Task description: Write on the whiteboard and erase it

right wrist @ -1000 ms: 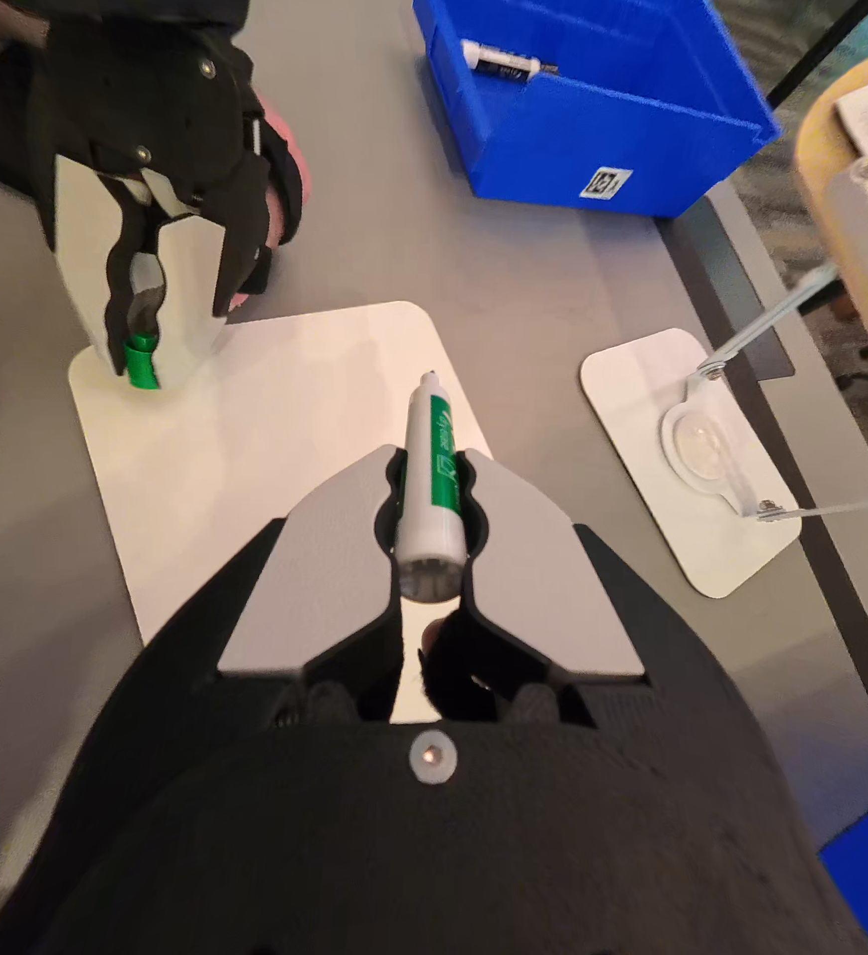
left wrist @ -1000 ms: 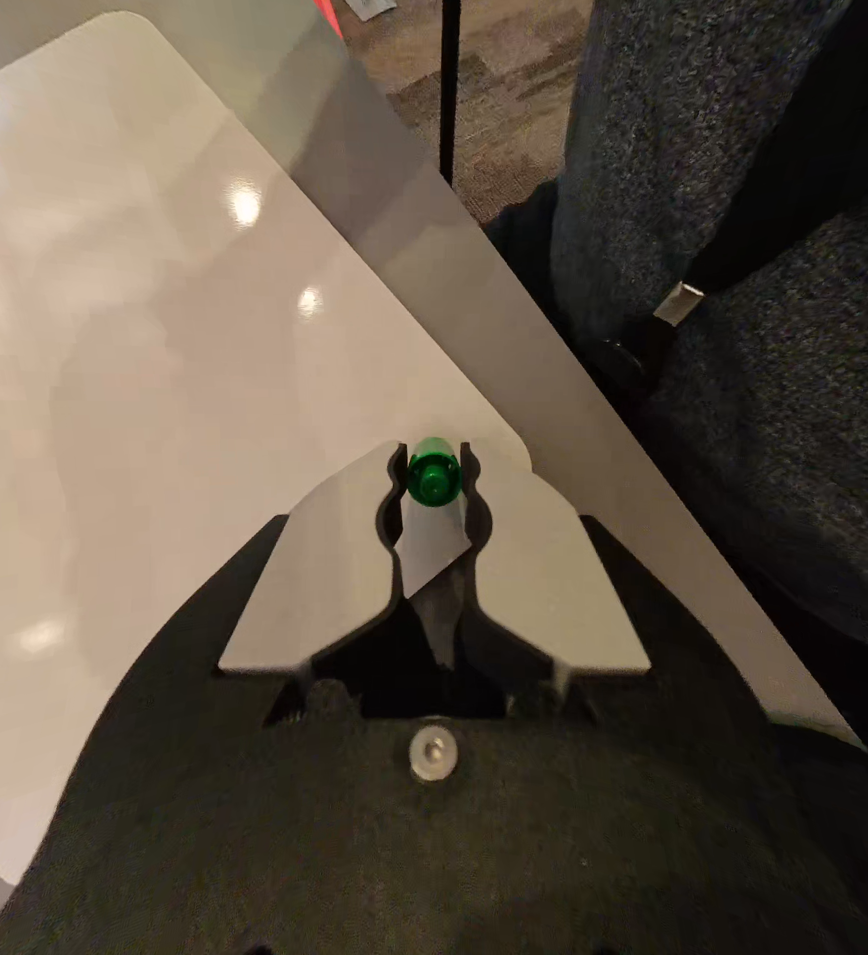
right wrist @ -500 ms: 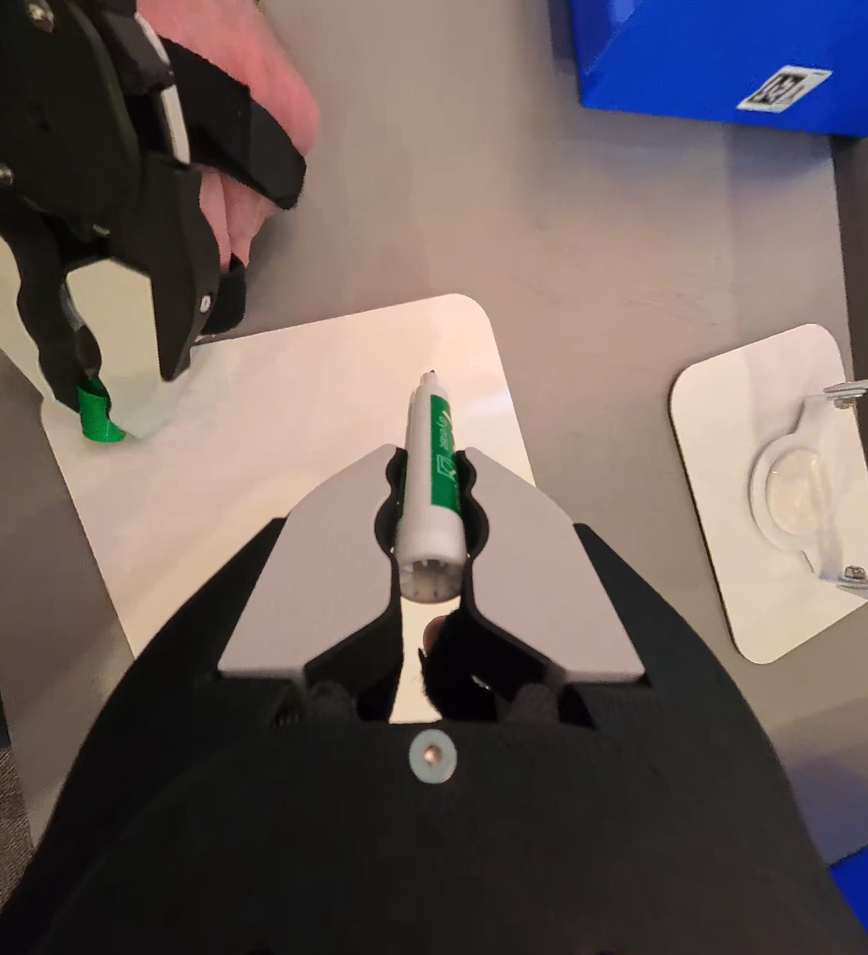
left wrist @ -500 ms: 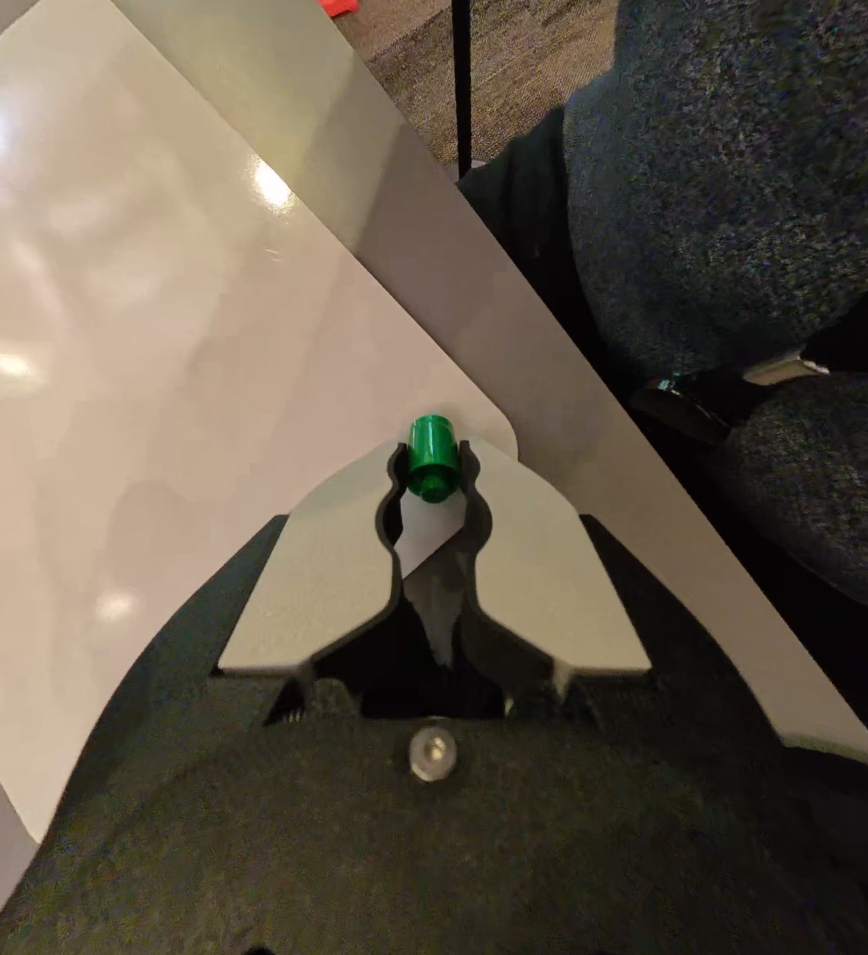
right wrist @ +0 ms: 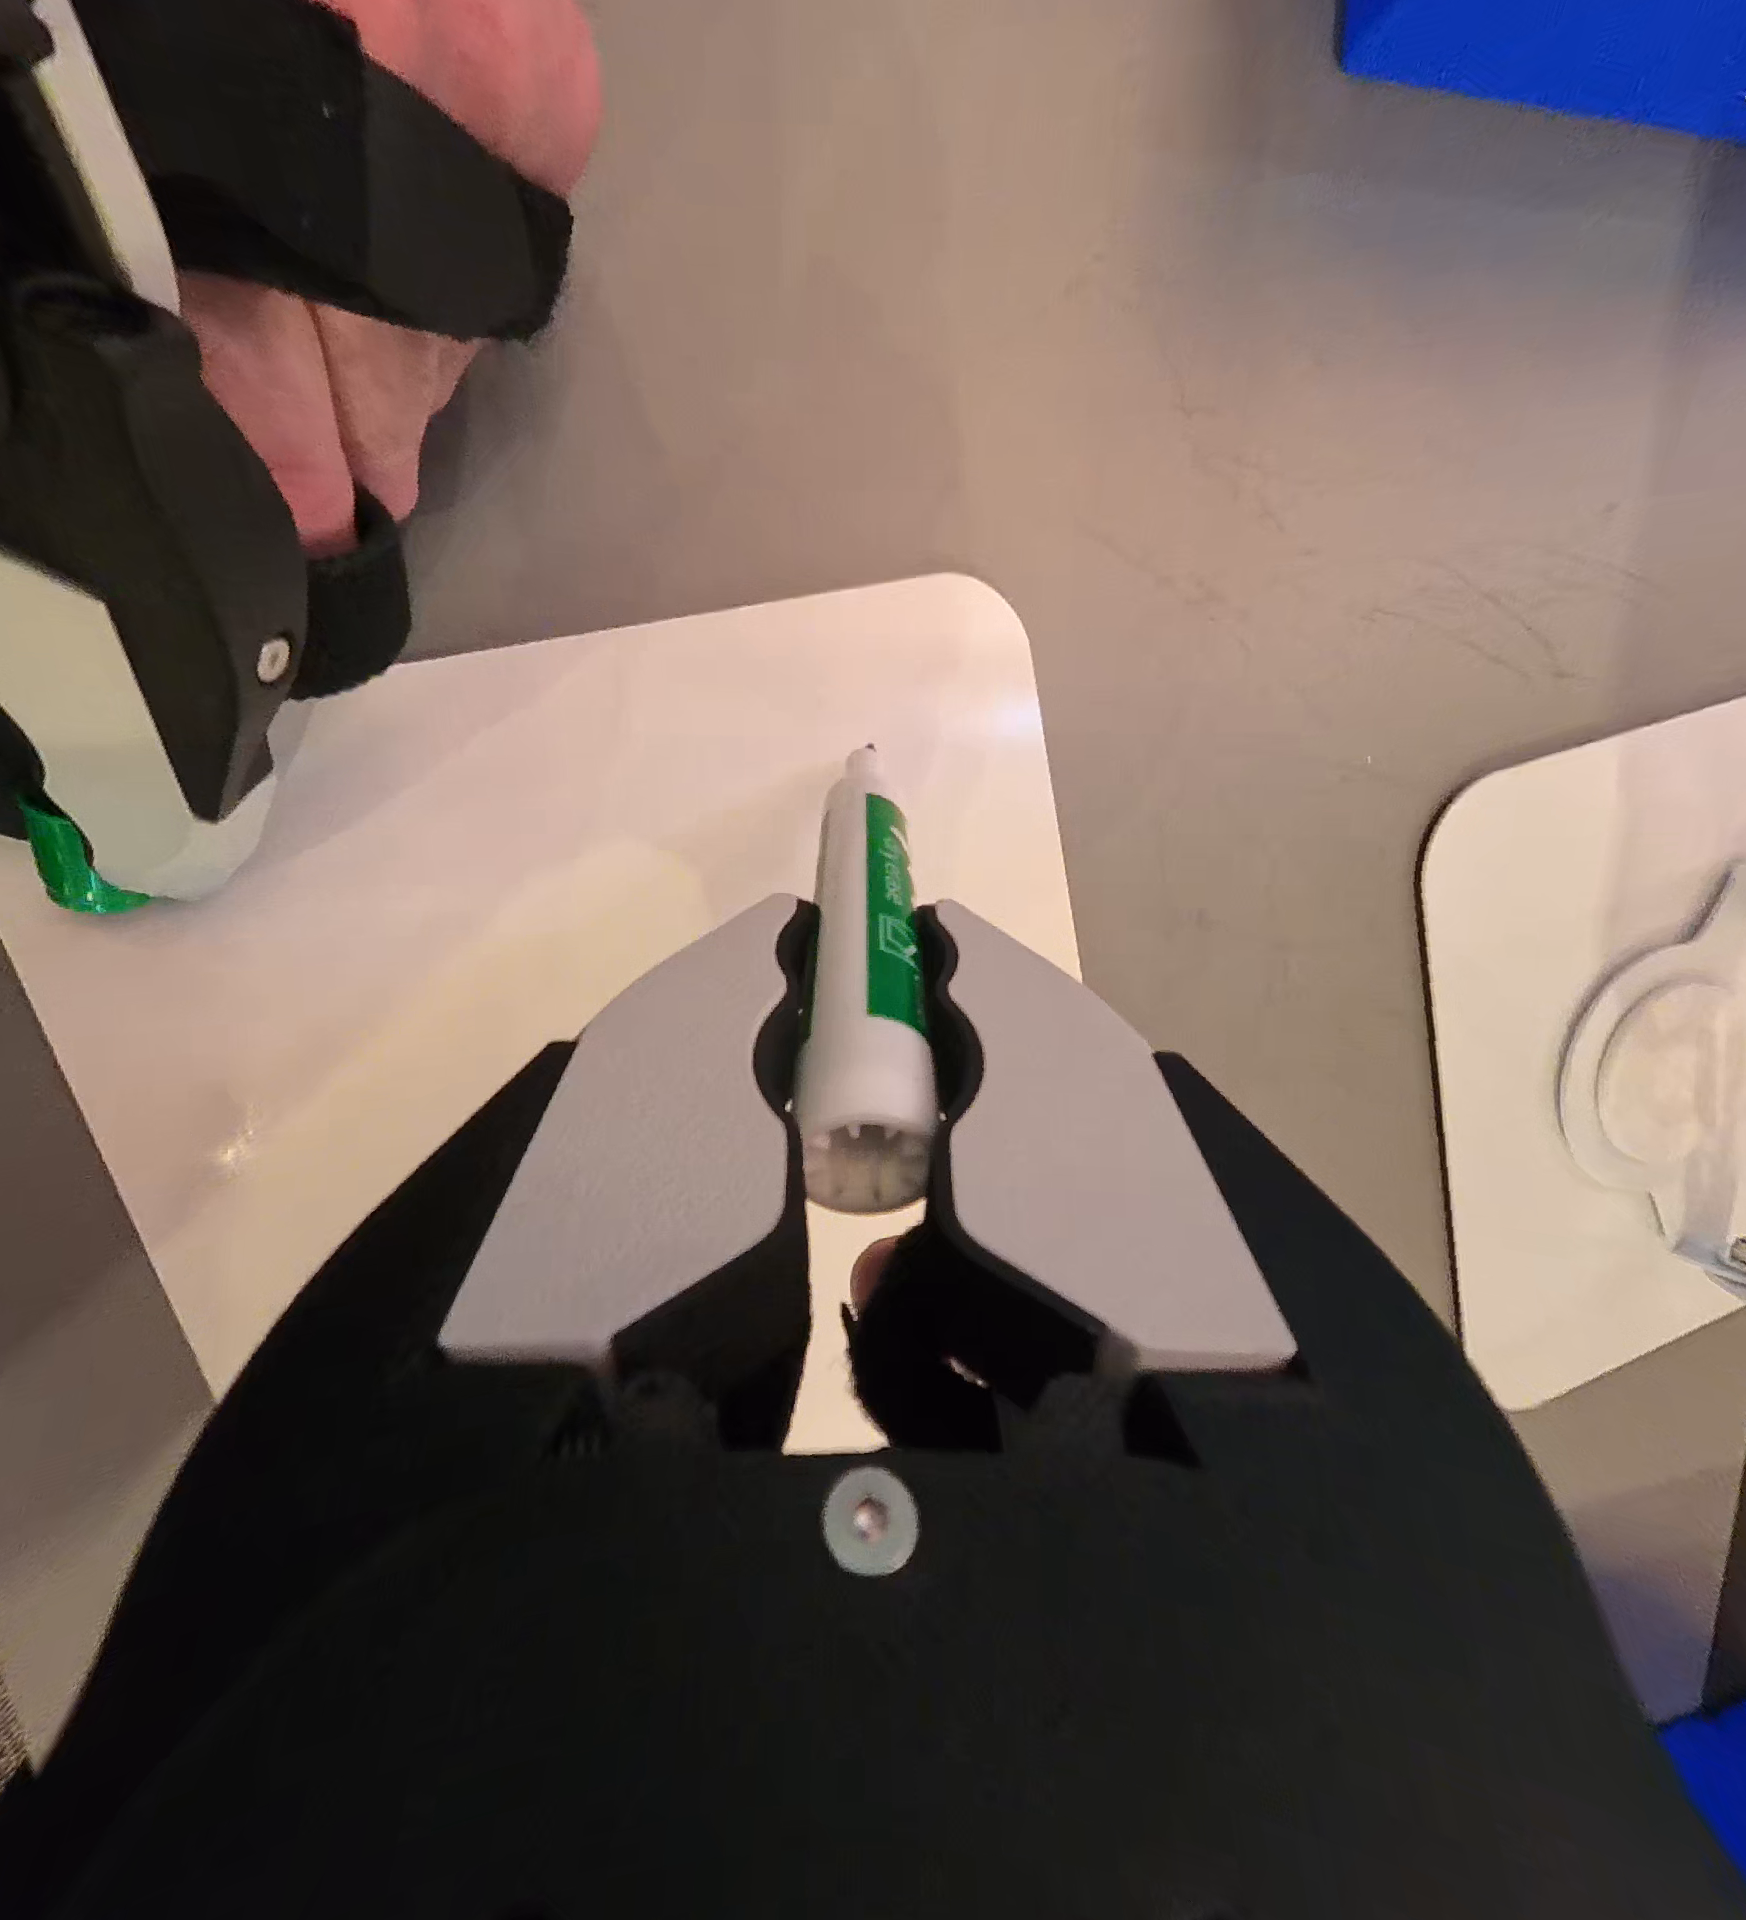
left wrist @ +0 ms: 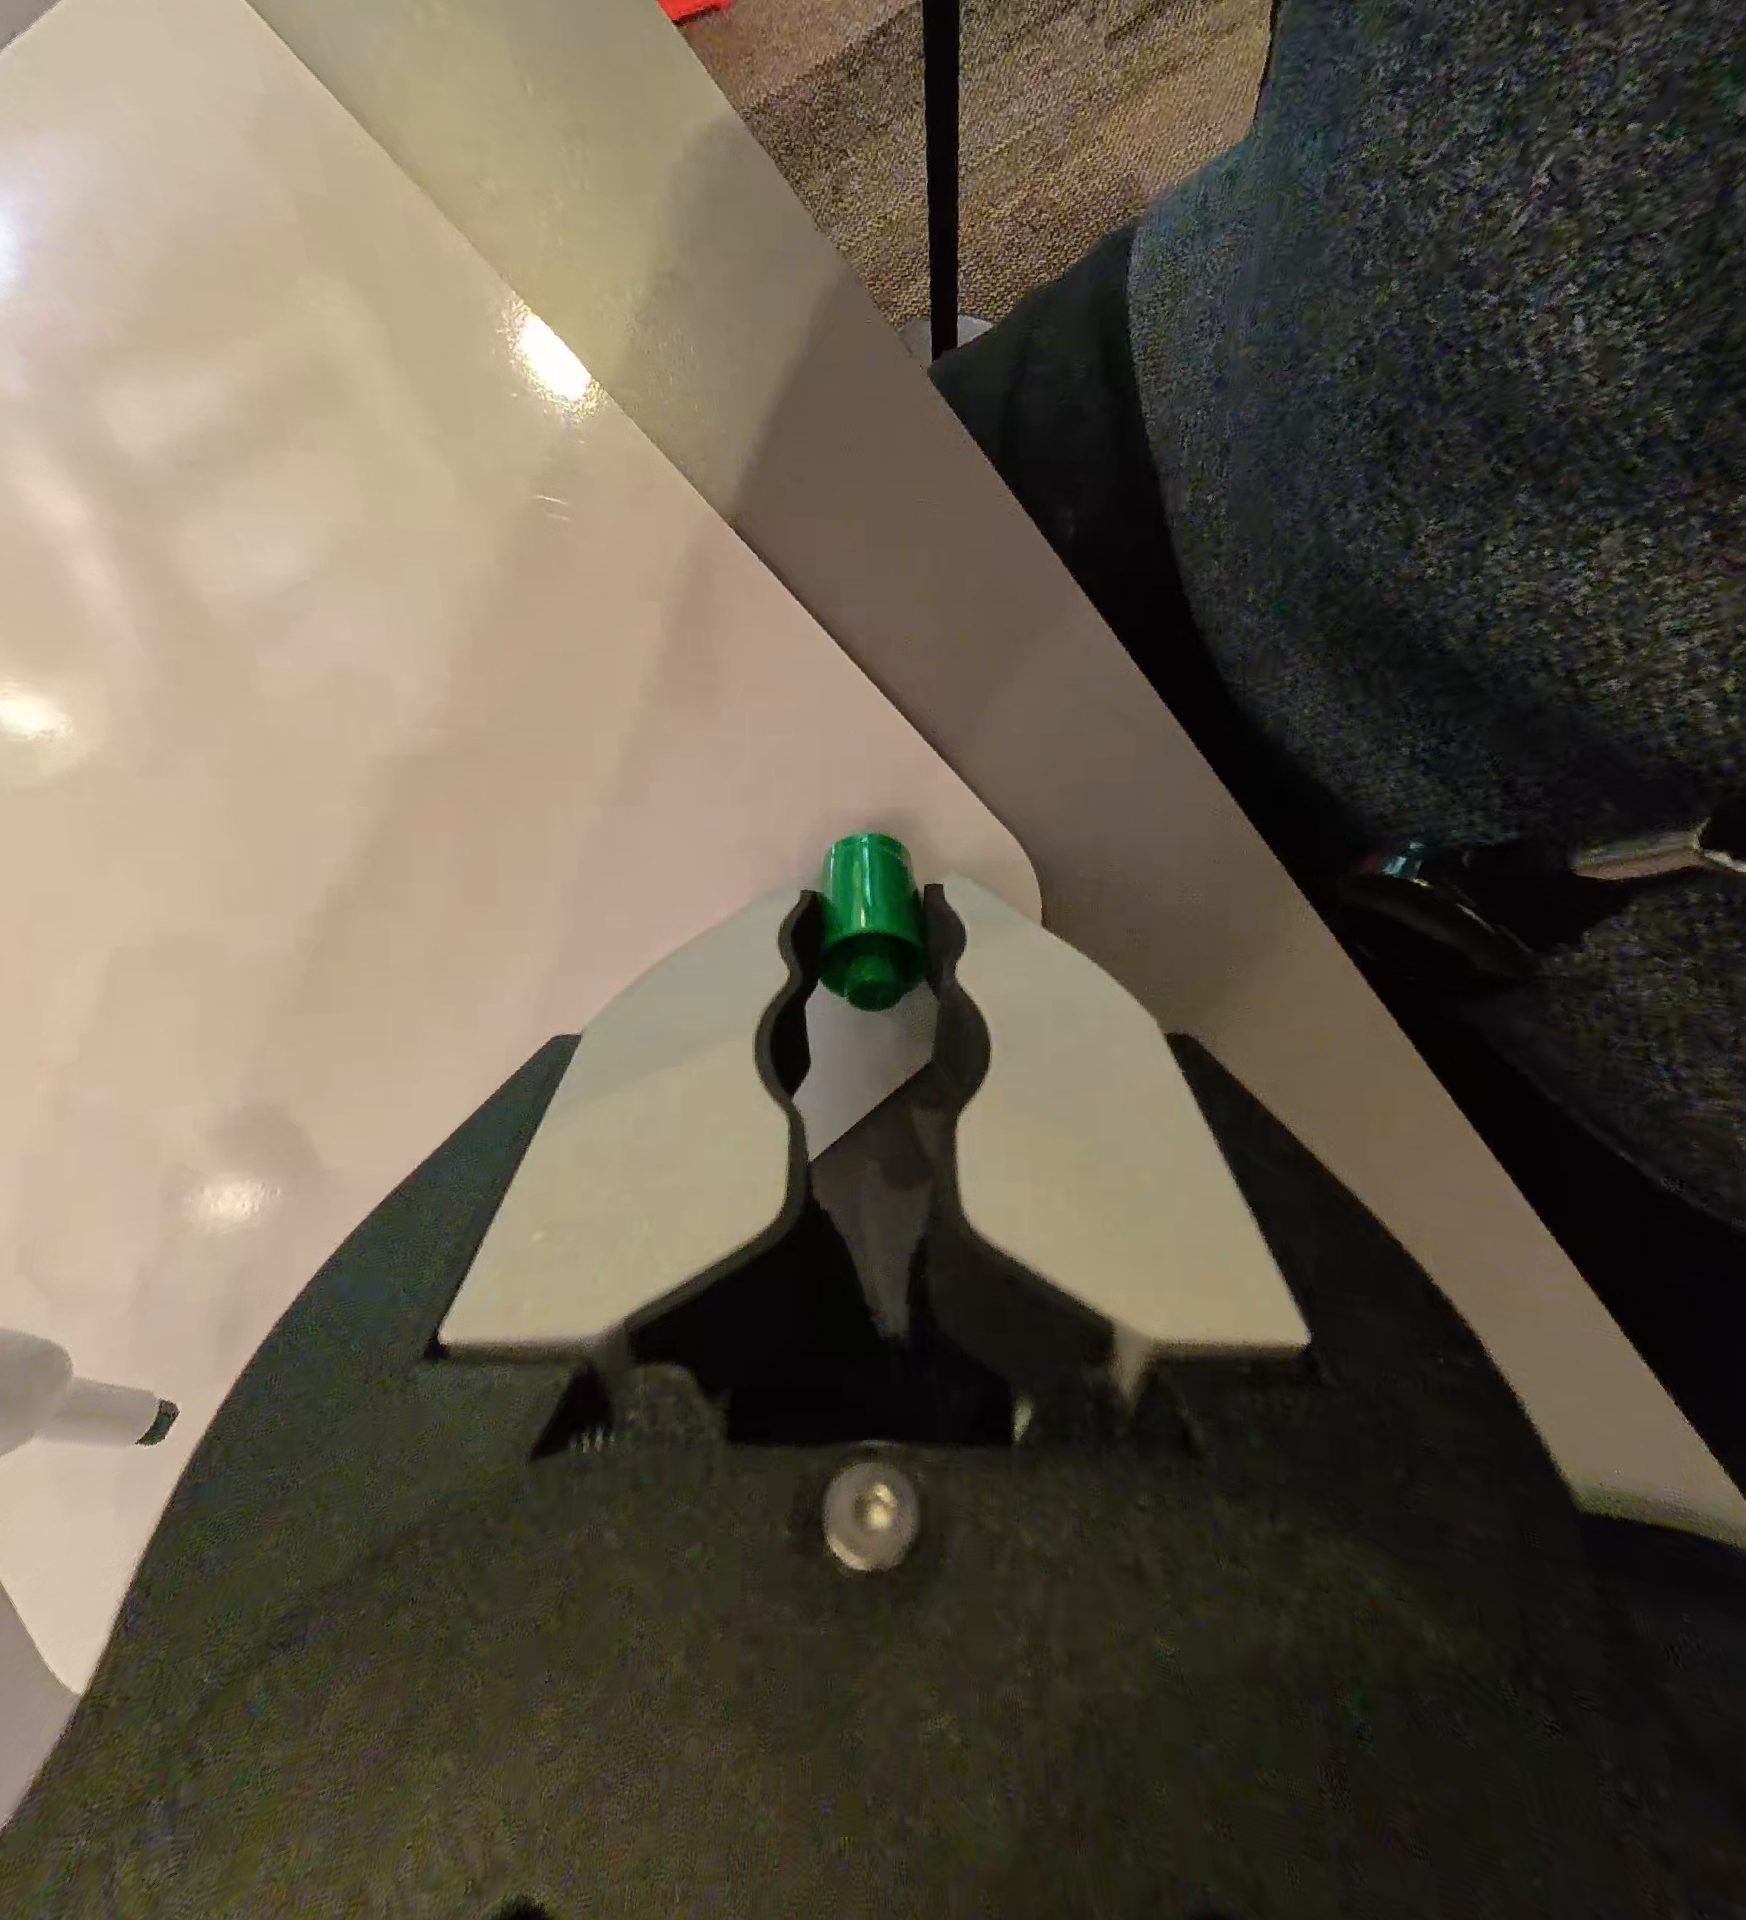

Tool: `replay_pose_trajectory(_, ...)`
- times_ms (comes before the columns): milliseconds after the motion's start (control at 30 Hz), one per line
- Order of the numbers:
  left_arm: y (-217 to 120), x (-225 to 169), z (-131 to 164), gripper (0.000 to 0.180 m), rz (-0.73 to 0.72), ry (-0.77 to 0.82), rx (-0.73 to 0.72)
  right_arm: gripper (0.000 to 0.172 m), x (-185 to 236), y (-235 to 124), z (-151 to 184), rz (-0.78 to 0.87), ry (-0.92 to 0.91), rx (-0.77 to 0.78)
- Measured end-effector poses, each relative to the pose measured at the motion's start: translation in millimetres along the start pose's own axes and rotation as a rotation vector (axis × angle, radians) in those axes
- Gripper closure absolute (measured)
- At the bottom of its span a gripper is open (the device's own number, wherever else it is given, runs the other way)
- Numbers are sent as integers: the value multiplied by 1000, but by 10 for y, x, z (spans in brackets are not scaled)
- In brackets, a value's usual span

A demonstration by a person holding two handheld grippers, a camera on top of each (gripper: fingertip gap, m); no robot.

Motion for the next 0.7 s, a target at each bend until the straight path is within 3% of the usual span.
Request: replay_pose_trajectory(700,12,3,0,161,-3,-7,2,152,-65,88,-98,-32,-26,69)
Point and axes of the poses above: each gripper's, where its closed fingertips meet, y out along the fingers, z out of its underside, x = y × z across the jaws, the point moved 8 cm from there along -y, back along the fingers, and after that the axes turned 15 degrees about -z, right-handed, at the moved point
